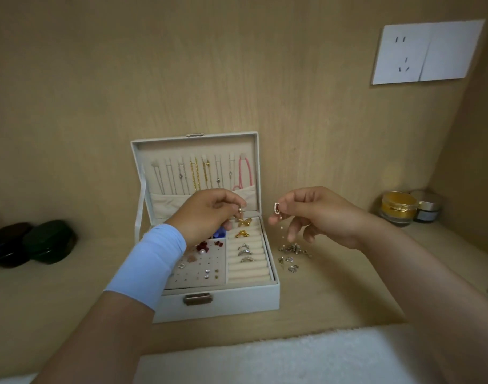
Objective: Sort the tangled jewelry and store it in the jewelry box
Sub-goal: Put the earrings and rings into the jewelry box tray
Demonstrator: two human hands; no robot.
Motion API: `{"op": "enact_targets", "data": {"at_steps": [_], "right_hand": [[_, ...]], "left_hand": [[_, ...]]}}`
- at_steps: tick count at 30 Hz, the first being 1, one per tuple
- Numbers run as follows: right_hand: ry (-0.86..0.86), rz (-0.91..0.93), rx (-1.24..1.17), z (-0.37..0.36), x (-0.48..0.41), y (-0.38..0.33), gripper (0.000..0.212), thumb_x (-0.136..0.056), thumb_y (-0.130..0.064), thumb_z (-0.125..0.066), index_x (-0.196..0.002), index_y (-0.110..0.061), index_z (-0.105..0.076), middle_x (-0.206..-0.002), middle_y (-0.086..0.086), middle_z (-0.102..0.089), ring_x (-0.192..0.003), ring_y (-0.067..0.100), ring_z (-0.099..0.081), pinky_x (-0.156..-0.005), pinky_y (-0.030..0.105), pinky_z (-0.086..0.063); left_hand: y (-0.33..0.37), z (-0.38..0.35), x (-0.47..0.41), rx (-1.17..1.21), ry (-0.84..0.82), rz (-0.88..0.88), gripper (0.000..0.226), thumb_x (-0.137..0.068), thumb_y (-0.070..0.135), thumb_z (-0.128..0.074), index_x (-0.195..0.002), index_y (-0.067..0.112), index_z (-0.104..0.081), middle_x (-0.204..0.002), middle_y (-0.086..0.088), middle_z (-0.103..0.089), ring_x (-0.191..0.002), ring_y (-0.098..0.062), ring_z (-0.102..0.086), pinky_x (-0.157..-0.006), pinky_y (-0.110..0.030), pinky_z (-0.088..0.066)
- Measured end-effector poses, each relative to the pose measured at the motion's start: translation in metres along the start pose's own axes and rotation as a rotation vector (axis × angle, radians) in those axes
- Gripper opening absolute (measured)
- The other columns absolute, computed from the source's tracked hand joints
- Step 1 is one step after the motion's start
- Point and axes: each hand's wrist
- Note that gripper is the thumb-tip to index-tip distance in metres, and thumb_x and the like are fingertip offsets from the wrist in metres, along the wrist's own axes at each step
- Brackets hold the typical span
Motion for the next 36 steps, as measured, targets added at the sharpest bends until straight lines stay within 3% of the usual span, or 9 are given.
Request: {"op": "enact_targets", "data": {"at_steps": [5, 9, 13, 19, 24, 28, 30, 33, 36], "right_hand": [[0.011, 0.075, -0.099, -0.027, -0.018, -0.030, 0.011, -0.097, -0.013, -0.062, -0.096, -0.008, -0.071, -0.089, 0.010, -0.074, -0.065, 0.018, -0.063, -0.048, 0.024, -0.044], [0.019, 0.114, -0.075, -0.060, -0.044, -0.054, 0.012, -0.093, -0.010, -0.067, -0.101, -0.003, -0.072, -0.087, 0.010, -0.075, -0.066, 0.016, -0.065, -0.049, 0.024, -0.048], [-0.008, 0.111, -0.070, -0.093, -0.070, -0.067, 0.016, -0.091, -0.008, -0.070, -0.103, 0.002, -0.072, -0.083, 0.011, -0.075, -0.069, 0.017, -0.069, -0.053, 0.025, -0.056], [-0.027, 0.035, 0.055, -0.127, -0.096, -0.066, 0.011, -0.090, -0.006, -0.071, -0.099, 0.001, -0.073, -0.083, 0.014, -0.076, -0.067, 0.018, -0.070, -0.052, 0.025, -0.056], [0.015, -0.007, 0.222, -0.140, -0.108, -0.059, 0.008, -0.088, -0.010, -0.075, -0.093, -0.003, -0.076, -0.078, 0.011, -0.077, -0.063, 0.017, -0.069, -0.052, 0.026, -0.053], [0.018, 0.026, 0.483, -0.144, -0.114, -0.049, 0.008, -0.084, -0.016, -0.079, -0.083, -0.008, -0.079, -0.066, 0.011, -0.073, -0.049, 0.009, -0.061, -0.050, 0.018, -0.049], [-0.011, 0.037, 0.612, -0.147, -0.118, -0.043, 0.004, -0.080, -0.017, -0.082, -0.079, -0.014, -0.080, -0.066, 0.001, -0.073, -0.051, 0.004, -0.061, -0.058, 0.021, -0.051], [-0.028, 0.045, 0.803, -0.152, -0.124, -0.036, 0.008, -0.076, -0.024, -0.083, -0.070, -0.026, -0.078, -0.071, -0.010, -0.072, -0.075, 0.005, -0.067, -0.080, 0.031, -0.058], [-0.040, 0.042, 0.900, -0.153, -0.124, -0.036, 0.010, -0.079, -0.033, -0.081, -0.071, -0.030, -0.076, -0.076, -0.011, -0.071, -0.083, 0.009, -0.066, -0.085, 0.035, -0.057]], "left_hand": [[-0.011, 0.050, 0.009, -0.103, 0.098, -0.002, 0.017, -0.094, 0.011, -0.063, -0.095, 0.026, -0.073, -0.080, 0.010, -0.076, -0.066, -0.002, -0.065, -0.076, -0.022, -0.053], [-0.029, 0.081, 0.017, -0.286, 0.180, 0.012, 0.015, -0.086, 0.015, -0.073, -0.088, 0.030, -0.075, -0.085, 0.013, -0.074, -0.083, 0.000, -0.068, -0.084, -0.019, -0.049], [-0.046, 0.093, 0.019, -0.465, 0.176, 0.060, 0.018, -0.083, 0.019, -0.075, -0.078, 0.036, -0.074, -0.080, 0.023, -0.066, -0.082, -0.001, -0.064, -0.087, -0.025, -0.050], [-0.058, 0.091, 0.021, -0.790, 0.091, 0.040, 0.012, -0.086, 0.033, -0.069, -0.093, 0.041, -0.075, -0.092, 0.018, -0.071, -0.089, -0.007, -0.064, -0.081, -0.024, -0.049], [-0.072, 0.092, 0.023, -0.917, 0.109, -0.041, 0.016, -0.090, 0.038, -0.062, -0.101, 0.041, -0.074, -0.104, 0.013, -0.067, -0.104, -0.011, -0.056, -0.082, -0.029, -0.050], [-0.075, 0.094, 0.024, -0.917, 0.080, -0.038, 0.017, -0.090, 0.037, -0.060, -0.097, 0.040, -0.075, -0.100, 0.009, -0.067, -0.100, -0.012, -0.057, -0.080, -0.033, -0.052], [-0.074, 0.094, 0.024, -0.920, 0.078, -0.029, 0.019, -0.090, 0.035, -0.059, -0.097, 0.038, -0.076, -0.097, 0.011, -0.068, -0.096, -0.013, -0.060, -0.079, -0.033, -0.054], [-0.073, 0.093, 0.024, -0.929, 0.075, -0.024, 0.021, -0.092, 0.033, -0.057, -0.099, 0.037, -0.076, -0.100, 0.012, -0.069, -0.095, -0.014, -0.062, -0.078, -0.030, -0.052], [-0.071, 0.093, 0.025, -0.928, 0.065, -0.017, 0.020, -0.092, 0.034, -0.057, -0.102, 0.037, -0.075, -0.104, 0.012, -0.070, -0.095, -0.014, -0.063, -0.079, -0.029, -0.052]]}}
Point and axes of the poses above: each hand's wrist, its own x-axis away from the middle knuckle, its own z-axis out of the back of the hand, y = z × x
